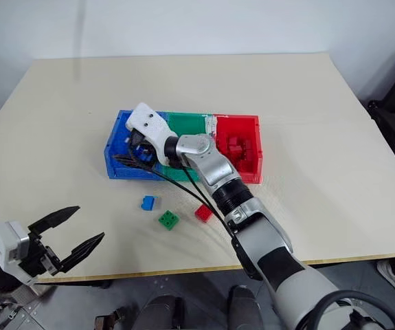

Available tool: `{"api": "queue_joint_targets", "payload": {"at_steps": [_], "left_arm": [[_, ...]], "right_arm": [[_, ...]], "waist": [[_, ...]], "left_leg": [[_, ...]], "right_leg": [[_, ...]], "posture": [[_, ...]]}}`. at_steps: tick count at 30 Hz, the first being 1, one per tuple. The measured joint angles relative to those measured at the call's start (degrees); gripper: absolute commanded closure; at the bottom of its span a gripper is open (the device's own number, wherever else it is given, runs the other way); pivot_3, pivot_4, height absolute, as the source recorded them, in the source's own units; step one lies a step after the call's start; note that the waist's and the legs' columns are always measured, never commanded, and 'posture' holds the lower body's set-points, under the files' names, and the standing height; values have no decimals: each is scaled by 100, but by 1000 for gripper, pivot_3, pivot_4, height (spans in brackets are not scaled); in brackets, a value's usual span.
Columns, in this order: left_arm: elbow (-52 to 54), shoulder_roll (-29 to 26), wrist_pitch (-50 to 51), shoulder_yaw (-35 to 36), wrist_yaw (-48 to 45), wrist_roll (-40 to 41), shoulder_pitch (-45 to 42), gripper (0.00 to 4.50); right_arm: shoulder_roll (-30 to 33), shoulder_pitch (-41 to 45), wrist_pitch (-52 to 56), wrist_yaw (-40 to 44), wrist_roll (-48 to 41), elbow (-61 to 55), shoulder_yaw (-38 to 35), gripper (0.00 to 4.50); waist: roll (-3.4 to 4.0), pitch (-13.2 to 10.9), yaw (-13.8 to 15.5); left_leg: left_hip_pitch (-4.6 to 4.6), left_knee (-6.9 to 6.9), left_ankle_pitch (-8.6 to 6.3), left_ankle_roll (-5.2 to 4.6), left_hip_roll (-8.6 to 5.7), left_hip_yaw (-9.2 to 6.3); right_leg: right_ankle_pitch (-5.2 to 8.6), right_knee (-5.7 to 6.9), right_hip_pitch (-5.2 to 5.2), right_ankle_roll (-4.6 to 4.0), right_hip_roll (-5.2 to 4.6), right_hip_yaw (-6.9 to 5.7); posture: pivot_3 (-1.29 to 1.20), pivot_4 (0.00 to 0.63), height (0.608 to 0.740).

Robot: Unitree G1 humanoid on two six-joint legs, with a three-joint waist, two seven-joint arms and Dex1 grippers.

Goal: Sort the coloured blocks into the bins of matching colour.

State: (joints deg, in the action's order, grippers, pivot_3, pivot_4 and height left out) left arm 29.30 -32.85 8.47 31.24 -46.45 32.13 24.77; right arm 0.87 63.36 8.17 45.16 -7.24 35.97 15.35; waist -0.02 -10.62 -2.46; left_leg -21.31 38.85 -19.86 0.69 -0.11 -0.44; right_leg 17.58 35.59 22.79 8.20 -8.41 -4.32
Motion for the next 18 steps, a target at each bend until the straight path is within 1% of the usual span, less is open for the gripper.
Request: {"api": "queue_joint_targets", "payload": {"at_steps": [2,5,7,8,12,15,17,18], "left_arm": [[-28,-71,29,-72,-16,0,-128,0],[-116,-265,94,-308,-153,1,-501,0],[-206,-357,128,-435,-236,1,-649,0],[-298,-446,170,-583,-339,2,-815,0],[-536,-636,312,-1067,-697,3,-1292,0],[-879,-650,292,-1563,-915,-90,-1939,0],[-1210,-637,167,-1886,-1069,-236,-2328,0],[-1312,-629,100,-1973,-1114,-309,-2448,0]], "right_arm": [[293,-269,-90,251,-108,-417,-117,33],[1149,-1342,-210,1269,-640,-1675,-338,33],[1554,-1872,-175,1659,-859,-2075,-471,33],[1885,-2220,-164,1902,-998,-2359,-541,33],[2871,-3072,-165,2591,-1296,-2910,-916,33],[3708,-3847,-193,3075,-1465,-3169,-1260,33],[4070,-4393,-196,3231,-1492,-3347,-1442,33],[4132,-4550,-179,3246,-1507,-3417,-1477,33]], "waist": [[0,0,4],[0,0,116],[0,0,99],[4,-2,104],[13,-8,89],[13,-8,119],[13,-8,136],[10,-8,110]], "left_leg": [[0,1,-2,-3,-2,4],[0,4,-8,-12,-7,3],[1,11,-18,-19,-5,11],[2,12,-18,-21,-9,14],[7,13,-19,-23,0,58],[11,14,-19,-23,5,81],[12,17,-19,-23,6,87],[13,18,-19,-23,10,95]], "right_leg": [[0,-2,-2,0,-1,1],[0,-10,-20,1,-2,-11],[-1,-13,-21,2,-3,-8],[-2,-17,-22,4,-5,-8],[-4,-26,-23,10,-2,-11],[-6,-35,-29,14,0,-14],[-10,-44,-33,22,0,-11],[-13,-49,-33,27,1,-11]], "posture": [[0,150,740],[0,150,740],[0,150,740],[0,150,740],[0,150,740],[0,150,740],[0,150,740],[0,150,740]]}}
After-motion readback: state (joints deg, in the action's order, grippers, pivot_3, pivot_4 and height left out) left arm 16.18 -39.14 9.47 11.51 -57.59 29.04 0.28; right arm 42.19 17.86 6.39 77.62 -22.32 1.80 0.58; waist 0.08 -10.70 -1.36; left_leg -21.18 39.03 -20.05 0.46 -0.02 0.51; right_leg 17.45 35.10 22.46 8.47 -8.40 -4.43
